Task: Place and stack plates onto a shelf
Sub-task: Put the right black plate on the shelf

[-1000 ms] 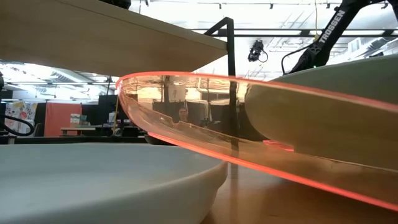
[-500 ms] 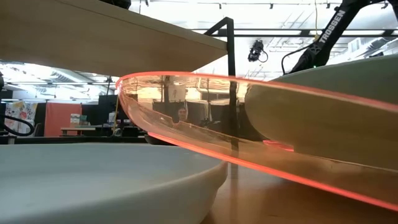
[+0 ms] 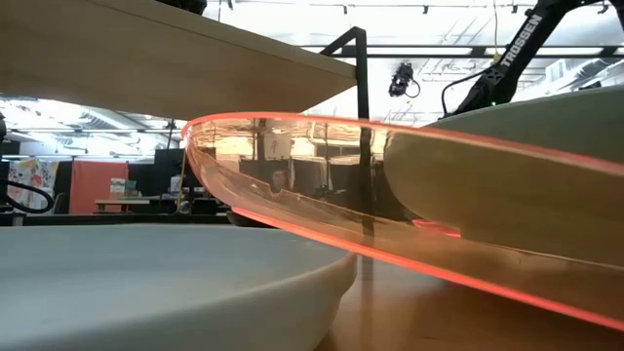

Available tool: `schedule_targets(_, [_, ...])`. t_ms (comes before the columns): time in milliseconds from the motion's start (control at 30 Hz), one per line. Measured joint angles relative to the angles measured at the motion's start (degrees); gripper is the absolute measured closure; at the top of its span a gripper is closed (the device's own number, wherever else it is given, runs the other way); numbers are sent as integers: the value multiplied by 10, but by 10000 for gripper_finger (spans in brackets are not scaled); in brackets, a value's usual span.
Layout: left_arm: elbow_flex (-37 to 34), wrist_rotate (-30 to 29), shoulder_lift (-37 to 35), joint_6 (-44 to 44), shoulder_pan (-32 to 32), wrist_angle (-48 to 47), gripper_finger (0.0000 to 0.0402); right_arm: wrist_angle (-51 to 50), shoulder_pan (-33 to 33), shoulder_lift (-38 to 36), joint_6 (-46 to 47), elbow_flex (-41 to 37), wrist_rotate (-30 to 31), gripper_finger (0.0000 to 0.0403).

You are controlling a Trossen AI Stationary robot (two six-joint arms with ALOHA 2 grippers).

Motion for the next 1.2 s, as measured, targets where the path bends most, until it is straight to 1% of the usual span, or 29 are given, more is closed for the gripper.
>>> schedule_targets(133, [0, 0, 0, 0, 0, 0, 244, -12, 0, 1, 0, 11, -9, 388])
schedule_targets(300, [0, 0, 0, 0, 0, 0, 244, -35, 0, 1, 9, 52, -24, 390])
schedule_targets(800, [0, 0, 0, 0, 0, 0, 244, -103, 1, 2, 78, 232, -30, 390])
schedule_targets(900, [0, 0, 0, 0, 0, 0, 244, -120, 2, 2, 100, 269, -52, 390])
schedule_targets(1000, [0, 0, 0, 0, 0, 0, 244, -130, 9, 2, 118, 303, -91, 390])
schedule_targets(1200, [0, 0, 0, 0, 0, 0, 244, -138, 47, 2, 136, 362, -167, 390])
